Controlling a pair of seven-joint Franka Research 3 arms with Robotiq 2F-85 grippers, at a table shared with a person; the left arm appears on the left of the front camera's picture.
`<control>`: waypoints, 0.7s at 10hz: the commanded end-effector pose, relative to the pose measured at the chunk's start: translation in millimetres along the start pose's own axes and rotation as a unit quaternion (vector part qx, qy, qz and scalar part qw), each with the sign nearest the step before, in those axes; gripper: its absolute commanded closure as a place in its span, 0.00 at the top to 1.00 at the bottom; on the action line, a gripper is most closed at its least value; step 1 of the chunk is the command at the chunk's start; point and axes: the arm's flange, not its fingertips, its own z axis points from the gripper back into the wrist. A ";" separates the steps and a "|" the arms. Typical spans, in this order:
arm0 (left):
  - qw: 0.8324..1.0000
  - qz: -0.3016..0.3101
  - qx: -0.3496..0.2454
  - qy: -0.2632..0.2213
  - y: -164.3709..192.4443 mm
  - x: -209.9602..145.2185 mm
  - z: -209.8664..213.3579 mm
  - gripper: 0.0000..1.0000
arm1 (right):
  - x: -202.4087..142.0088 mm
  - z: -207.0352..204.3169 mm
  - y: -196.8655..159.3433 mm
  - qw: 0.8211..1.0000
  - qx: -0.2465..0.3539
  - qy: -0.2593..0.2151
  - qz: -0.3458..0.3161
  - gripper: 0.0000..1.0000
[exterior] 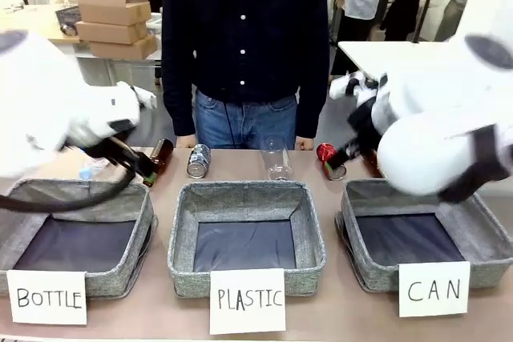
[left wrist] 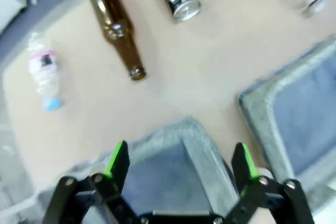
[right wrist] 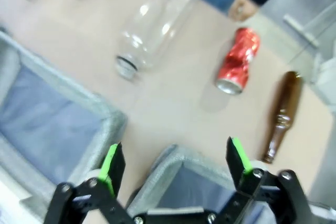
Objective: Sort the can waste into the basket.
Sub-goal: Pick up the can waste from the table and place it in the right Fabric basket.
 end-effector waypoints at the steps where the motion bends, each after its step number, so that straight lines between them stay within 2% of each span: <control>1: 1.000 -0.017 -0.009 -0.010 -18.5 -41.7 104.9 1.00 | -42.6 93.0 17.8 0.998 0.044 0.025 0.035 1.00; 2: 0.999 -0.049 -0.013 -0.008 -22.3 -69.5 114.5 1.00 | -65.6 100.1 28.6 0.994 0.046 0.062 0.080 1.00; 3: 0.995 -0.078 -0.057 0.020 -26.6 -80.5 100.3 1.00 | -75.8 85.2 33.3 0.989 0.040 0.106 0.095 1.00; 4: 0.993 -0.085 -0.076 0.039 -27.7 -81.4 85.2 1.00 | -78.3 73.2 36.1 0.984 0.044 0.137 0.106 1.00; 5: 0.994 -0.063 -0.082 0.048 -25.5 -78.5 71.6 1.00 | -75.6 70.8 41.5 0.989 0.029 0.104 0.097 1.00; 6: 0.997 -0.065 -0.041 0.018 -31.3 -35.2 134.3 1.00 | -30.4 101.6 32.9 0.991 0.048 0.107 0.070 1.00; 7: 0.997 -0.065 -0.041 0.018 -31.3 -35.2 134.3 1.00 | -30.4 101.6 32.9 0.991 0.048 0.107 0.070 1.00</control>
